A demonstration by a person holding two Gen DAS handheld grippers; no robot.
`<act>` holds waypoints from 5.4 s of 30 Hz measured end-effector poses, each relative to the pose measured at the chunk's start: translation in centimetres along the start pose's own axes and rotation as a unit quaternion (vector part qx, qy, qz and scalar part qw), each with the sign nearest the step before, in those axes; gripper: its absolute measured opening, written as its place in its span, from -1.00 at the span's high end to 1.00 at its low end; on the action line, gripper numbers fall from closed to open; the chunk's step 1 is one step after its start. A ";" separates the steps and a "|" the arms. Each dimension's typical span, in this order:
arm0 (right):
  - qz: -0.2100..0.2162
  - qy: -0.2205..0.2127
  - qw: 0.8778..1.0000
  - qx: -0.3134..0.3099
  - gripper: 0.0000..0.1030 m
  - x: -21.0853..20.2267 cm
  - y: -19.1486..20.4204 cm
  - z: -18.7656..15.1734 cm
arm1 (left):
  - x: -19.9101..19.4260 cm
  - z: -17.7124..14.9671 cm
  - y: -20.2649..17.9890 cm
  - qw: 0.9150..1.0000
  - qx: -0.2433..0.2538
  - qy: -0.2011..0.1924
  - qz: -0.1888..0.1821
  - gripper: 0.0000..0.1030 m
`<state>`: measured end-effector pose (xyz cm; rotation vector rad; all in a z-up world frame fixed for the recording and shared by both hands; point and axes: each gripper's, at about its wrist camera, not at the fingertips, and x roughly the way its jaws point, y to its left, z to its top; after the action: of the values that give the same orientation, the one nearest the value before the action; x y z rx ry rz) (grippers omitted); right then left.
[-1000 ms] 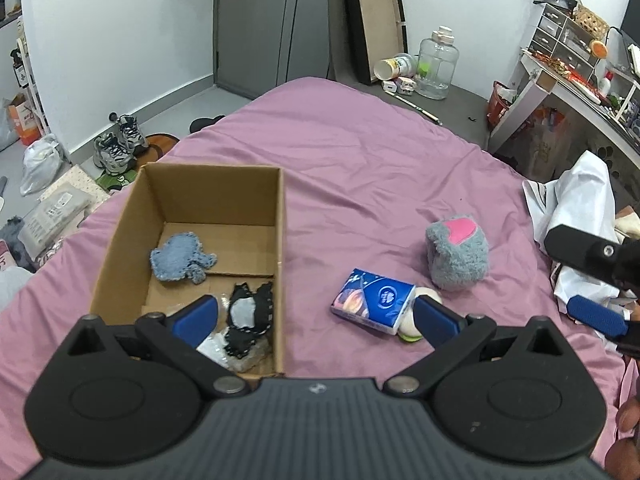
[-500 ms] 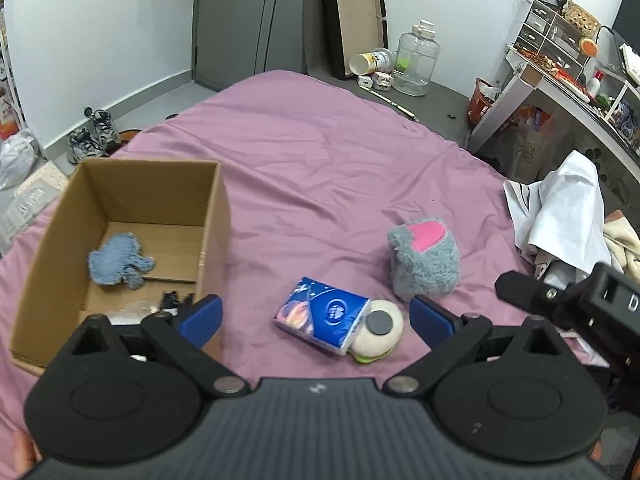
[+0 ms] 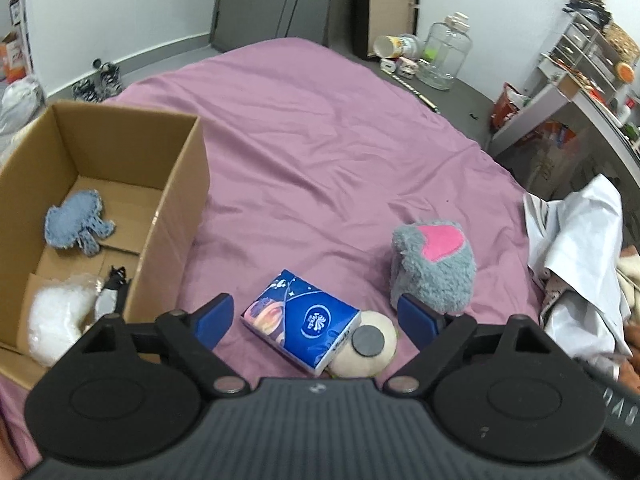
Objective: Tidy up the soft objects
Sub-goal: 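Move both tools toward the blue tissue pack and round white toy, then grasp the blue tissue pack with the left tool while the right tool grasps the round toy, then carry the tissue pack and round toy over the box with both tools, then open both tools to drop the tissue pack and round toy into the box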
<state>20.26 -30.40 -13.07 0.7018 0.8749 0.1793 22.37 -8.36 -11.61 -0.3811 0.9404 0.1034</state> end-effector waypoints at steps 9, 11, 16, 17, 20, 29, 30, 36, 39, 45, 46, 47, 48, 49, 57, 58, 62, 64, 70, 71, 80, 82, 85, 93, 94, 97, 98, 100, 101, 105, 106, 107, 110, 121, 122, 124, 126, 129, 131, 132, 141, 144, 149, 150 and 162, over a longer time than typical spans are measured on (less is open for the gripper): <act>-0.003 0.016 1.000 -0.002 0.12 1.5 -0.2 -0.3 | 4.0 0.4 -0.5 0.999 -0.021 0.025 0.036 -0.72; -0.007 0.019 1.000 -0.004 0.15 1.9 -0.3 -0.4 | 4.6 0.4 -0.5 0.999 -0.023 0.028 0.040 -0.72; 0.003 0.032 0.999 0.009 0.28 3.9 -0.9 -0.5 | 6.2 0.2 0.1 0.997 -0.032 0.051 0.055 -0.71; 0.006 0.035 0.999 0.013 0.31 4.2 -0.9 -0.6 | 6.2 0.1 0.4 0.996 -0.039 0.054 0.052 -0.72; 0.016 0.042 0.999 0.015 0.31 4.8 -0.7 -0.9 | 6.2 -0.2 0.9 0.996 -0.049 0.060 0.045 -0.71; 0.016 0.065 0.998 0.014 0.30 5.9 -0.4 -1.9 | 5.8 -0.8 2.5 0.991 -0.107 0.074 0.027 -0.71; 0.016 0.068 0.997 0.015 0.30 6.1 -0.4 -2.1 | 5.8 -0.8 2.6 0.991 -0.111 0.075 0.026 -0.71; 0.011 0.066 0.998 0.014 0.40 6.7 -0.6 -2.5 | 5.8 -0.5 2.9 0.988 -0.132 0.071 0.024 -0.40; 0.016 0.061 0.998 0.014 0.61 6.6 -0.7 -2.4 | 5.5 -0.3 2.8 0.989 -0.130 0.069 0.017 -0.31; 0.024 0.046 0.999 -0.005 0.87 4.9 0.2 -2.0 | 4.0 0.4 2.5 0.992 -0.117 0.057 -0.007 -0.26; 0.026 0.044 0.999 -0.008 0.87 4.6 0.4 -2.0 | 3.6 0.6 2.5 0.992 -0.112 0.054 -0.010 -0.26; 0.029 0.042 0.999 -0.010 0.88 4.4 0.5 -1.9 | 3.4 0.8 2.5 0.993 -0.109 0.052 -0.013 -0.26; 0.030 0.038 0.999 -0.014 0.88 4.0 0.6 -1.9 | 3.1 0.9 2.5 0.993 -0.107 0.051 -0.015 -0.26; 0.028 0.035 0.999 -0.018 0.88 3.7 0.7 -1.9 | 2.7 1.0 2.6 0.993 -0.105 0.050 -0.018 -0.26; 0.029 0.017 0.999 -0.034 0.89 2.4 1.9 -1.8 | 0.2 1.5 2.6 0.996 -0.070 0.040 -0.032 -0.26; 0.030 0.014 0.999 -0.037 0.89 2.2 2.2 -1.7 | -0.2 1.6 2.6 0.997 -0.065 0.040 -0.035 -0.26; 0.031 0.002 0.998 -0.054 0.89 1.4 3.0 -1.8 | -1.3 1.7 2.7 0.998 -0.042 0.037 -0.039 -0.26; 0.032 -0.003 0.998 -0.059 0.89 1.0 3.3 -1.9 | -2.0 1.8 2.7 0.998 -0.031 0.034 -0.040 -0.26; 0.042 -0.018 0.995 -0.089 0.89 -0.1 4.7 -2.3 | -4.1 2.5 3.1 0.999 -0.007 0.022 -0.049 -0.26; 0.045 -0.022 0.994 -0.094 0.89 -0.3 5.0 -2.4 | -4.5 2.6 3.2 0.999 -0.002 0.018 -0.049 -0.26; 0.062 -0.052 0.989 -0.125 0.89 -1.3 7.0 -2.9 | -7.6 3.4 4.3 0.998 0.043 -0.013 -0.045 -0.26; 0.067 -0.057 0.987 -0.132 0.89 -1.5 7.4 -3.1 | -8.0 3.6 4.8 0.998 0.049 -0.016 -0.044 -0.26; 0.072 -0.064 0.985 -0.143 0.89 -1.6 8.2 -3.5 | -8.6 3.8 5.8 0.997 0.056 -0.018 -0.044 -0.26; 0.084 -0.076 0.978 -0.173 0.89 -1.7 10.4 -4.7 | -9.5 4.3 9.3 0.997 0.055 -0.026 -0.038 -0.26; 0.086 -0.077 0.978 -0.176 0.89 -1.7 10.6 -4.8 | -9.6 4.4 9.8 0.997 0.054 -0.027 -0.038 -0.26; 0.089 -0.081 0.976 -0.183 0.89 -1.8 11.2 -5.2 | -9.7 4.5 11.1 0.997 0.056 -0.031 -0.033 -0.26; 0.090 -0.082 0.975 -0.186 0.89 -1.8 11.4 -5.3 | -9.7 4.6 11.5 0.997 0.057 -0.031 -0.033 -0.26; 0.091 -0.084 0.974 -0.190 0.89 -1.8 11.7 -5.5 | -9.8 4.6 12.3 0.997 0.059 -0.034 -0.031 -0.27; 0.091 -0.086 0.973 -0.193 0.89 -1.8 11.8 -5.6 | -9.8 4.6 12.8 0.997 0.061 -0.035 -0.030 -0.27; 0.088 -0.086 0.972 -0.201 0.89 -1.5 12.4 -6.1 | -9.5 4.7 14.3 0.997 0.059 -0.030 -0.032 -0.27; 0.088 -0.086 0.972 -0.203 0.89 -1.5 12.6 -6.2 | -9.4 4.7 14.6 0.997 0.060 -0.029 -0.031 -0.27; 0.087 -0.085 0.971 -0.204 0.89 -1.4 12.7 -6.3 | -9.3 4.7 14.9 0.997 0.061 -0.028 -0.031 -0.27; 0.086 -0.084 0.970 -0.213 0.89 -1.1 13.1 -6.8 | -8.9 4.5 16.0 0.997 0.061 -0.022 -0.029 -0.27; 0.097 -0.072 0.964 -0.239 0.89 -0.2 14.6 -8.0 | -6.8 4.4 19.7 0.998 0.045 -0.005 -0.043 -0.27; 0.097 -0.071 0.963 -0.241 0.89 -0.1 14.7 -8.1 | -6.8 4.3 20.0 0.998 0.043 -0.005 -0.043 -0.27; 0.097 -0.068 0.962 -0.246 0.89 0.1 15.1 -8.4 | -6.9 4.4 20.4 0.998 0.039 -0.011 -0.044 -0.28; 0.095 -0.067 0.961 -0.252 0.89 0.2 15.5 -8.8 | -6.9 4.3 20.4 0.998 0.041 -0.012 -0.044 -0.29; 0.093 -0.065 0.959 -0.260 0.89 0.4 16.1 -9.3 | -6.9 4.1 20.4 0.998 0.046 -0.011 -0.050 -0.32; 0.092 -0.064 0.958 -0.263 0.88 0.6 16.4 -9.4 | -6.9 3.9 20.2 0.998 0.048 -0.012 -0.050 -0.34; 0.091 -0.063 0.958 -0.264 0.88 0.7 16.5 -9.5 | -6.9 3.9 20.2 0.997 0.049 -0.012 -0.050 -0.37; 0.095 -0.048 0.965 -0.241 0.68 1.0 16.6 -9.2 | -7.7 3.9 20.0 0.997 0.058 -0.016 -0.042 -0.80; 0.089 -0.052 0.968 -0.228 0.57 0.7 16.3 -9.0 | -8.0 4.0 19.8 0.998 0.055 -0.015 -0.033 -0.89; 0.068 -0.049 0.972 -0.222 0.45 0.7 16.1 -8.9 | -8.8 4.1 19.2 0.998 0.055 -0.022 -0.025 -1.00; 0.066 -0.050 0.972 -0.221 0.42 0.6 16.1 -8.9 | -8.9 4.2 19.1 0.998 0.053 -0.023 -0.026 -1.00; 0.034 -0.034 0.973 -0.226 -0.27 -0.4 15.7 -7.8 | -9.8 4.0 17.1 0.998 0.048 -0.047 -0.015 -1.00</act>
<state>16.23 -14.74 -6.28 0.3081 0.7105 0.3997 15.41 9.72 -6.32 -0.2993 0.8431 0.0488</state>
